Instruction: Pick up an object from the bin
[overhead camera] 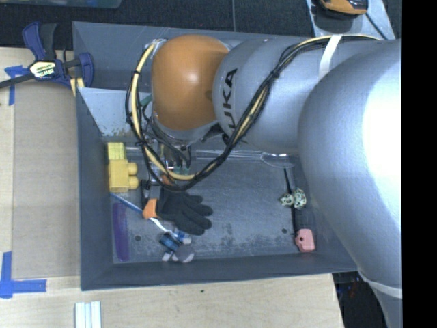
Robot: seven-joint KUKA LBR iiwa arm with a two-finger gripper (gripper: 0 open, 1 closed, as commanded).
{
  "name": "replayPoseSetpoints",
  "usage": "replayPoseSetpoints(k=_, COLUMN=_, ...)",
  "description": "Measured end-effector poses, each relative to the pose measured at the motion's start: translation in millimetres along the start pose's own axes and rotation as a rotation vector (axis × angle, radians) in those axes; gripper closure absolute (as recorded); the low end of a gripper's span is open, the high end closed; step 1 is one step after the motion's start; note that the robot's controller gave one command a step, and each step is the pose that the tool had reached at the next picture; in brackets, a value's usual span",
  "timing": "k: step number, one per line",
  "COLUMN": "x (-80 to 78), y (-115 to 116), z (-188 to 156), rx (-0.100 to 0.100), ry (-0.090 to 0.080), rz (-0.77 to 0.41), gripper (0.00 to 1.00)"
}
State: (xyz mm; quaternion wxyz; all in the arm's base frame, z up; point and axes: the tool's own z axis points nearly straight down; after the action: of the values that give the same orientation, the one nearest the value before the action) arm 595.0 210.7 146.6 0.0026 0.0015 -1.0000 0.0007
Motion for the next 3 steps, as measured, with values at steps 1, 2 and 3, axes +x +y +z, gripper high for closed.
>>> replayPoseSetpoints(k=1, x=-2.0, y=-1, z=-5, rx=-0.002, ry=-0.008, rz=0.003, gripper=0.0)
replayPoseSetpoints(k=2, x=40.4, y=-71, z=79, rx=-0.001, ry=-0.003, rz=0.041, gripper=0.0)
replayPoseSetpoints(k=3, x=56.2, y=-75, z=12, rx=-0.009, ry=-0.026, rz=0.041, gripper=0.0)
